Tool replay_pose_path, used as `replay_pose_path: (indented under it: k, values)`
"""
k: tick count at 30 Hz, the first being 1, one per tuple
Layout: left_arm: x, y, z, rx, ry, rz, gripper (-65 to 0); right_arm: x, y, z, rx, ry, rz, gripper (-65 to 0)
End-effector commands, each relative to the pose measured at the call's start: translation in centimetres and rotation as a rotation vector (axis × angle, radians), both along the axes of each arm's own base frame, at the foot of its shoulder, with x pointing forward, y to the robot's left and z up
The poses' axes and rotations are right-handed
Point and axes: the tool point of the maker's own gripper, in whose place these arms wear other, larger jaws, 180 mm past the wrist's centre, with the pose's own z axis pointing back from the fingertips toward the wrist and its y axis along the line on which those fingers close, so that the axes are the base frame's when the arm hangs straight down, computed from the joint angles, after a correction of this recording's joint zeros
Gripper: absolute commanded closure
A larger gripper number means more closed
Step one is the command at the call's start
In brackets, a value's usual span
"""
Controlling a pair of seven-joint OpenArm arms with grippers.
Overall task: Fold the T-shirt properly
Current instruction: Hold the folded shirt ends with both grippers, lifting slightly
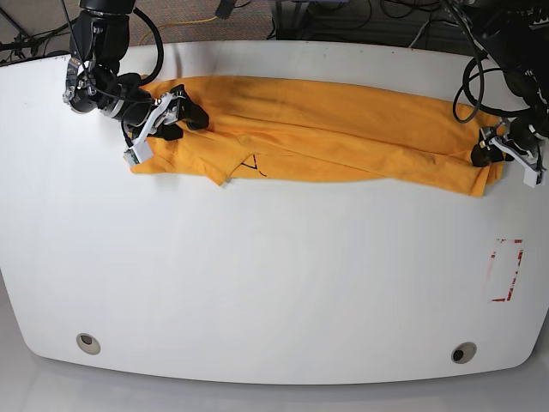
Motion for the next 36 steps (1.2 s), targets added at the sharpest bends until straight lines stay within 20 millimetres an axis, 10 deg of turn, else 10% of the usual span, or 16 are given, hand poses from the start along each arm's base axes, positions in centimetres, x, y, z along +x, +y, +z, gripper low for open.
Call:
replay_pose_path:
  k: [1,9,16,24,29,36]
  values:
    - [0.0,0.6,0.1,0.044,0.014,-0.008,-44.0,0.1,-0.7,0.2,-0.031,-0.004,0.011,-42.3]
    - [1.1,-2.5,-0.8,0.059,0.04,-0.133,-40.3,0.2,-0.6,0.1,-0.03,-0.004,0.01,-42.2]
    - [1.5,-3.5,-0.7,0.05,0.017,-0.138,-1.0,0.2,-0.8,0.1,-0.035,-0.003,0.008,-31.4]
    - [2.2,-5.2,4.5,0.199,-0.118,-0.207,-0.6,0.2,-0.8,0.1,-0.038,-0.002,0.009,-26.3]
    - [2.3,-10.4,8.3,0.298,-0.223,-0.355,-0.8,0.2,-0.8,0.1,-0.038,-0.002,0.009,-26.3]
    - [0.8,-18.5,8.2,0.271,-0.224,-0.563,-1.0,0.2,-0.8,0.1,-0.038,-0.002,0.009,-26.2]
